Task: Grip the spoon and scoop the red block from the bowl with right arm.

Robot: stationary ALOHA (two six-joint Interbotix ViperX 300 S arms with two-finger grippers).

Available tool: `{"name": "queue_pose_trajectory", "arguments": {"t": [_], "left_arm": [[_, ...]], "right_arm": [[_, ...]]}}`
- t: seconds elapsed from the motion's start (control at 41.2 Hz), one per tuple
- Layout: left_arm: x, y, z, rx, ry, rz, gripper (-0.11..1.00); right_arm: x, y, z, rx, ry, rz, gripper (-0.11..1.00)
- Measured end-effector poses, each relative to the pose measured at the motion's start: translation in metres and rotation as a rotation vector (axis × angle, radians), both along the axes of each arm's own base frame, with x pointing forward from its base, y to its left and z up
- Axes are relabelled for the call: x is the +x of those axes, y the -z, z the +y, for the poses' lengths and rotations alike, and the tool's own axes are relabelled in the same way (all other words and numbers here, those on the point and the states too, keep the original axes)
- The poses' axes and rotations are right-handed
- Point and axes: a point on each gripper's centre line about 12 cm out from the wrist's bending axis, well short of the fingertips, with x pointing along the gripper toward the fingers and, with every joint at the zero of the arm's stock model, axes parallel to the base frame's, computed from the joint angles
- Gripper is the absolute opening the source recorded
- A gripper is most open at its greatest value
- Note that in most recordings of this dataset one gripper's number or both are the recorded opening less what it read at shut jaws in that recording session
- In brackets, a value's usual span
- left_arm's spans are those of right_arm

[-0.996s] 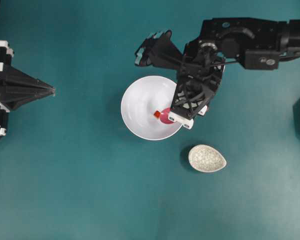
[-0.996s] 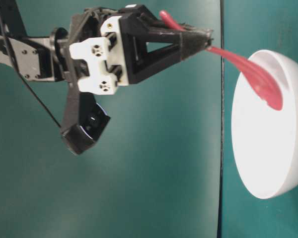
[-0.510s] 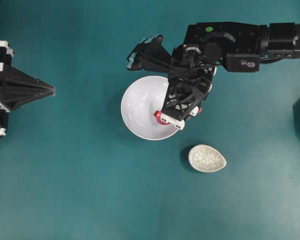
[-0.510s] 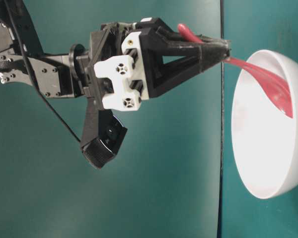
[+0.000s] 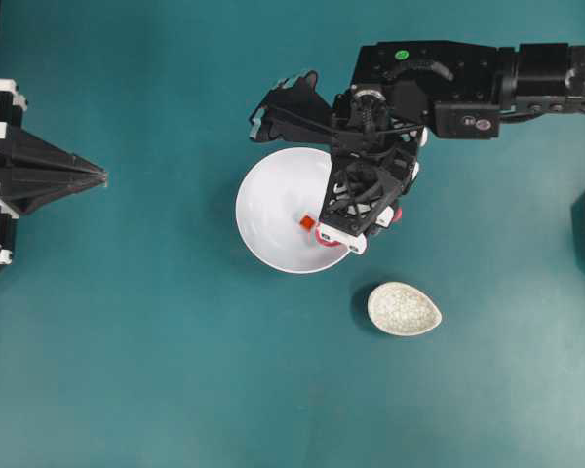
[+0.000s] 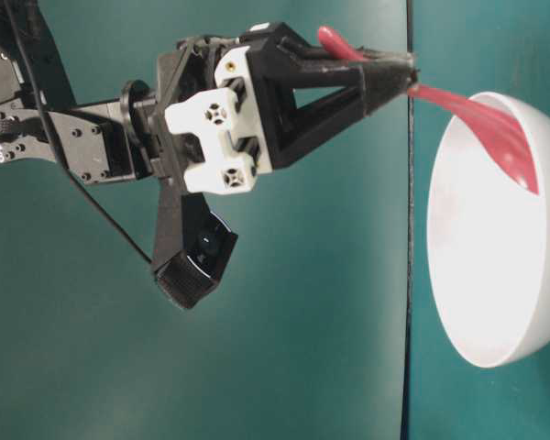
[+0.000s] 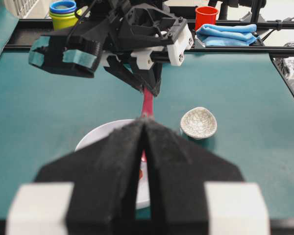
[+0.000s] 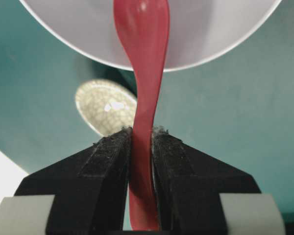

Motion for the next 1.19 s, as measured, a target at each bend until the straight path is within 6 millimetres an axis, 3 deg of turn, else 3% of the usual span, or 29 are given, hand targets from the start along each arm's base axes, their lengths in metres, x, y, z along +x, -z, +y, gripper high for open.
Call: {"name": "queue_pose_trajectory", "arguments": {"t": [0.607, 0.801, 1.19], "left_arm": [[0.0, 0.0, 0.0, 0.0, 0.0, 0.0, 0.0], [0.0, -0.001, 0.0, 0.0, 0.0, -0.003, 0.0], [-0.001, 0.001, 0.0, 0.0, 0.0, 0.015, 0.0]], "right_arm": [[0.003, 0.016, -0.005, 0.005, 0.013, 0.032, 0.18], [0.004, 0.019, -0.005, 0.006, 0.012, 0.043, 0.13], [-0.001, -0.004, -0.01, 0.022, -0.012, 0.075, 0.13]]}}
